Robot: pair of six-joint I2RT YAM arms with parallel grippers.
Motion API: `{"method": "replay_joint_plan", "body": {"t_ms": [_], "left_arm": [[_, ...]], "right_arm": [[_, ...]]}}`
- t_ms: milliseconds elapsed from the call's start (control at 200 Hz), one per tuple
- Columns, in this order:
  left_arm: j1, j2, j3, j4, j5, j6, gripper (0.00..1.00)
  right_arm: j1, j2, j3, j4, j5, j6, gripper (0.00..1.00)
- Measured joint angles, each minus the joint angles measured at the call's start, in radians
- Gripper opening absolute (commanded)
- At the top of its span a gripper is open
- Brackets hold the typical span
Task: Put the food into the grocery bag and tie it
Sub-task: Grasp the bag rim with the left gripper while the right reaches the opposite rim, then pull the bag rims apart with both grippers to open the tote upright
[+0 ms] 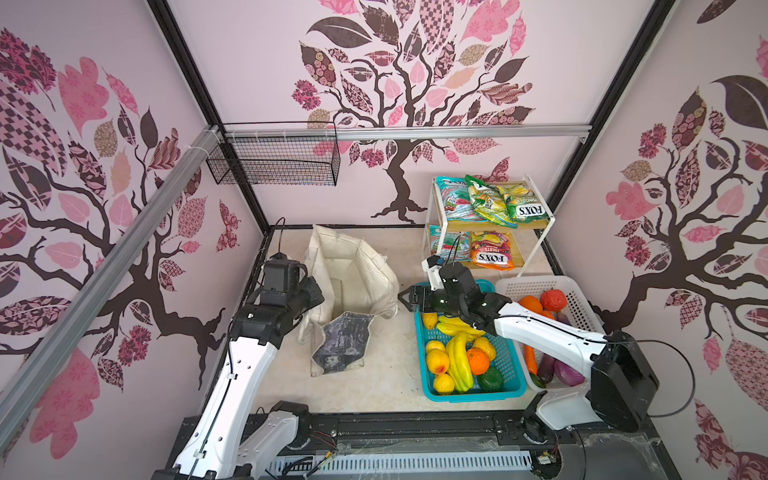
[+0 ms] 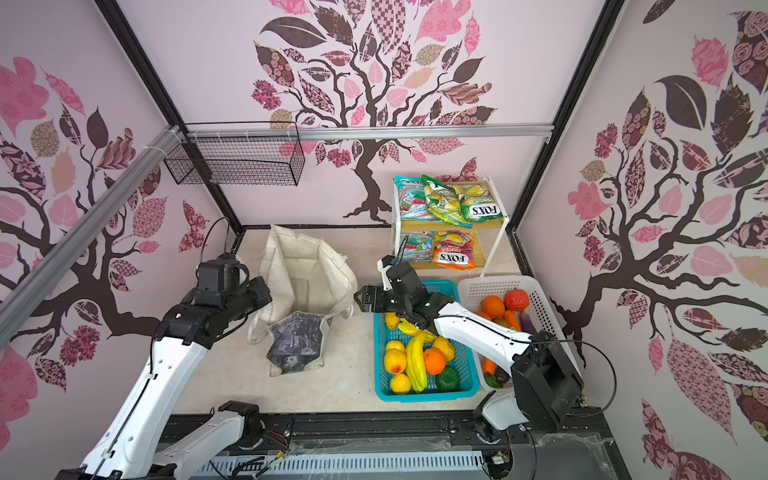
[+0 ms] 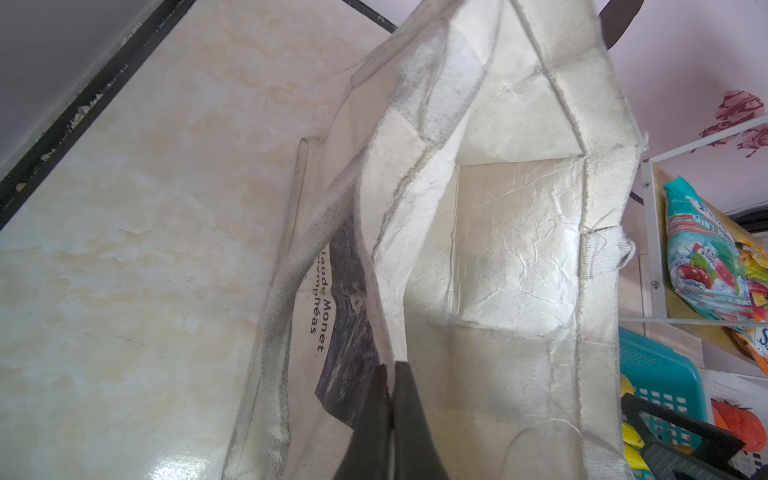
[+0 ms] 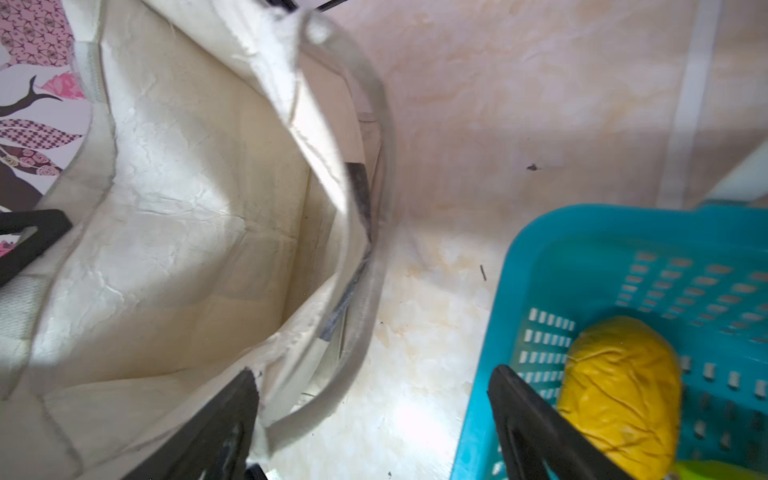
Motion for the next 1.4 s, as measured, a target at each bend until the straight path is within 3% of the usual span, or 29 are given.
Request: {"method": "replay_joint_plan", "body": {"t_ms": [160,390,520,575,695,995,1165,1295,1401], "left_arm": [[0.0,-0.016,-0.031,0.017,0.021,-0.003,0.06],[0.0,-0.025,-0.042,0.035,0.033,-0.006,0.06],[0.0,-0.039,-0.052,0.037,0.034,-0.006,0.06],[0.0,-0.043,-0.053,0.037,0.035,-0.006,0.06],[0.0,-0.048,-0.055,0.035,0.032,-0.006,0.06],[0.0,-0.062,-0.055,0.015,0.001,-0.006,0.06],[0.0,-0.065,-0.055,0.017,0.005,-0.007,0.06],[0.0,-0.07,-0.061,0.018,0.011,-0.01,0.06],[0.0,-0.073,-0.066,0.019,0.013,-0.014,0.06]], "right_arm": [[0.023,0.019,0.026,0.027,-0.008,0.026,0.88],[0.042,0.158,0.132,0.027,-0.008,0.054,0.76],[0.058,0.178,0.137,0.026,-0.008,0.064,0.61],[0.063,0.185,0.149,0.022,-0.006,0.076,0.62],[0.067,0.204,0.201,-0.019,0.031,0.078,0.78],[0.068,0.195,0.175,-0.112,0.172,0.066,0.79],[0.068,0.186,0.166,-0.079,0.119,0.068,0.63],[0.073,0.197,0.174,-0.025,0.033,0.088,0.61],[0.074,0.226,0.198,-0.006,0.0,0.099,0.52]]}}
